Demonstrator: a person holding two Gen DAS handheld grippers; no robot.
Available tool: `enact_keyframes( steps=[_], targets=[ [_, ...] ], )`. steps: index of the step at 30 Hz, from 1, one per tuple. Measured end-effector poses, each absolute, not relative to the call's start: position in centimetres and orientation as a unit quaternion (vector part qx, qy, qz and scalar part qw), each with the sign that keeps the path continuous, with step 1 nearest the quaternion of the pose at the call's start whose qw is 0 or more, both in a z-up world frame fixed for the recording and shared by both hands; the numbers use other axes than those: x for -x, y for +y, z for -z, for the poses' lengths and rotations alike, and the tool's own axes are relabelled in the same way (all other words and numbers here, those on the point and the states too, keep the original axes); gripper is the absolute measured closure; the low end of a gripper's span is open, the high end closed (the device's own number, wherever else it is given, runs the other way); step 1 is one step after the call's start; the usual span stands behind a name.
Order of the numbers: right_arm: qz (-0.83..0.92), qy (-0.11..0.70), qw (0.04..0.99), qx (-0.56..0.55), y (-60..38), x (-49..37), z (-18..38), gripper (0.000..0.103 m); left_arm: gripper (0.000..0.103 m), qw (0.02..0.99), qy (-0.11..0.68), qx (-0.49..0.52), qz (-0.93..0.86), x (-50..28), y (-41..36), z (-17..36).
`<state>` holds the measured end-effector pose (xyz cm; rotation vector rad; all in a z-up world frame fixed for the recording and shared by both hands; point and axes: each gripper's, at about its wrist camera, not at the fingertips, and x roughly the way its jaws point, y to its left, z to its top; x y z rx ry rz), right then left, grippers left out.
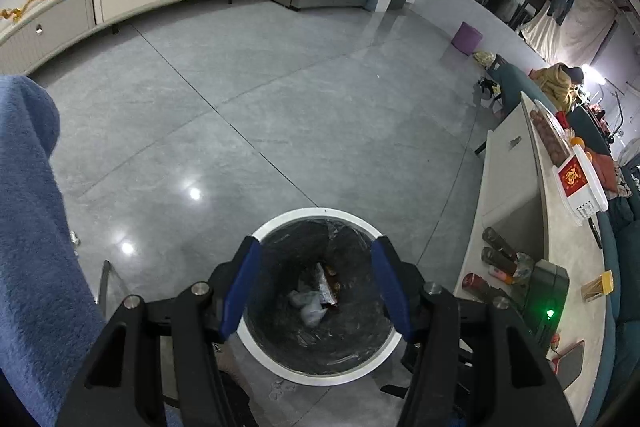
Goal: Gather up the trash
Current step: 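Carry both bags over the trash bin and open both tools to drop them, then move both open tools back over the wrapper pile on the rug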
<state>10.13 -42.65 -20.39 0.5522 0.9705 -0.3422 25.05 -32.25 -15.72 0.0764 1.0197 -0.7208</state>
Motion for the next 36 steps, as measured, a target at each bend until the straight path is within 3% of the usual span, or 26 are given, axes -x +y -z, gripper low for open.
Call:
enact_keyframes(
  steps=[19,32,34,35,36],
  targets=[
    [0.148,0.309,0.920,-0.193,-34.2,-4.3,5.0,0.057,0.047,0.911,0.308,-0.043,0.270,-13.8,-18.7,2.2],
    [0.121,0.276,0.936,-0.182,-28.1,-0.8,-0.3,0.052,0.047,0.950,0.238,0.005,0.200,-9.0,-4.8,-2.1],
    [0.119,0.276,0.937,-0.176,-27.3,-0.1,-0.9,0.052,0.041,0.954,0.228,0.012,0.195,-8.0,-3.2,-2.6],
    [0.116,0.271,0.940,-0.173,-26.8,0.3,-1.3,0.051,0.027,0.956,0.223,0.012,0.191,-7.6,-2.7,-2.8],
    [0.113,0.267,0.942,-0.171,-26.5,0.9,-1.6,0.050,0.020,0.960,0.213,0.013,0.183,-6.9,-1.9,-3.1]
  ],
)
